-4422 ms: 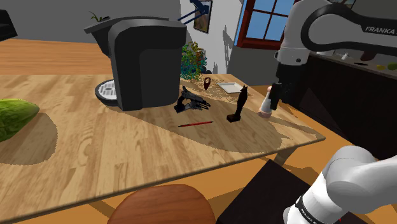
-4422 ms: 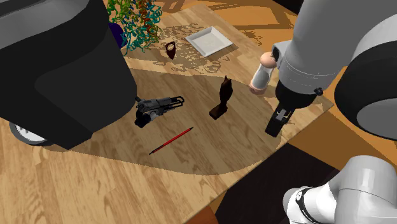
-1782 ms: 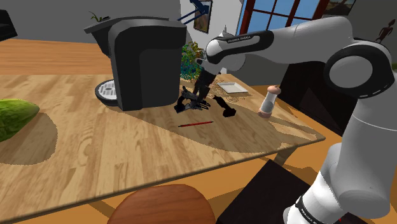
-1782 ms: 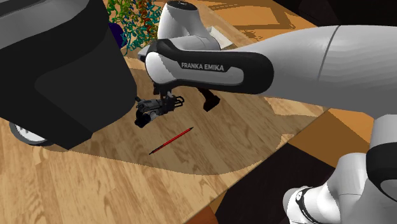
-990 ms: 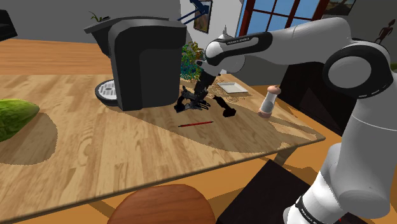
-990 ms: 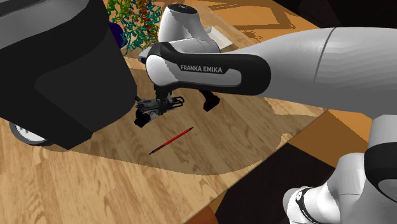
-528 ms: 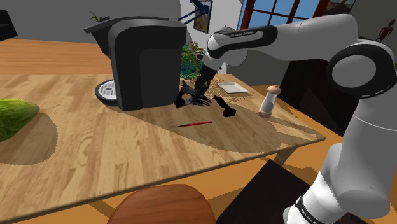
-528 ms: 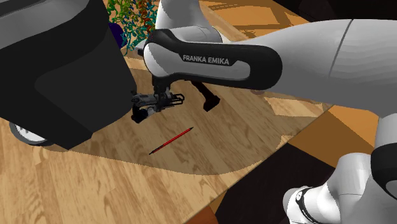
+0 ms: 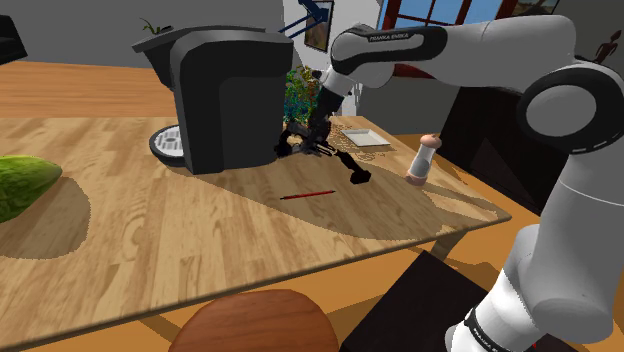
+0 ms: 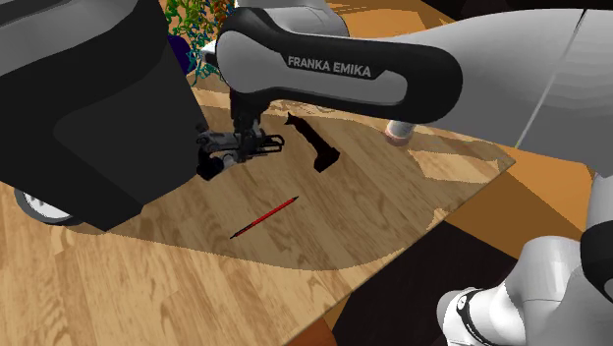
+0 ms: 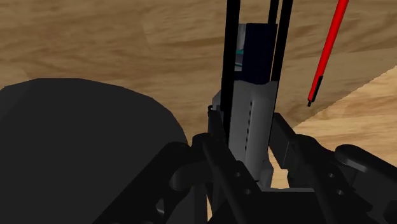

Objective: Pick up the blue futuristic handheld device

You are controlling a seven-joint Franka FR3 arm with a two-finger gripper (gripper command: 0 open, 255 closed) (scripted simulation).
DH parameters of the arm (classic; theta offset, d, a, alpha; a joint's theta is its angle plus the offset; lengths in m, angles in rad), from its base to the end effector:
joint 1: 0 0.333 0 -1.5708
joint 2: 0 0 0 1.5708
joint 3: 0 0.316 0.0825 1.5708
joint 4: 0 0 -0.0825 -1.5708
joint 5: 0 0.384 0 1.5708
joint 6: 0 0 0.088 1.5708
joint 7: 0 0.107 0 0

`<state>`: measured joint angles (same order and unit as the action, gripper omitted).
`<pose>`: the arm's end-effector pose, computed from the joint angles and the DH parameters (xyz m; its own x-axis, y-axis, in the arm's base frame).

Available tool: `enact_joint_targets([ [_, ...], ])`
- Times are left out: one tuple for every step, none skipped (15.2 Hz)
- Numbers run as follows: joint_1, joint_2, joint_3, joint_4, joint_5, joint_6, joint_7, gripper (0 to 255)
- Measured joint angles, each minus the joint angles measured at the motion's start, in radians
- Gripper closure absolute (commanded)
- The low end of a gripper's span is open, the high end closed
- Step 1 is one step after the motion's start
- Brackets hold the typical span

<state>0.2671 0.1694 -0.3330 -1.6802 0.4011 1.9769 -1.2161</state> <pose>0.6280 -0.0035 0.5182 0.4889 0.8015 0.3444 0.8548 -0.5189 -0.0058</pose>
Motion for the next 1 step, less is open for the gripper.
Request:
enact_joint_targets([
  [0.0, -0.002, 0.0, 0.005, -0.002, -0.006, 0.003, 255],
])
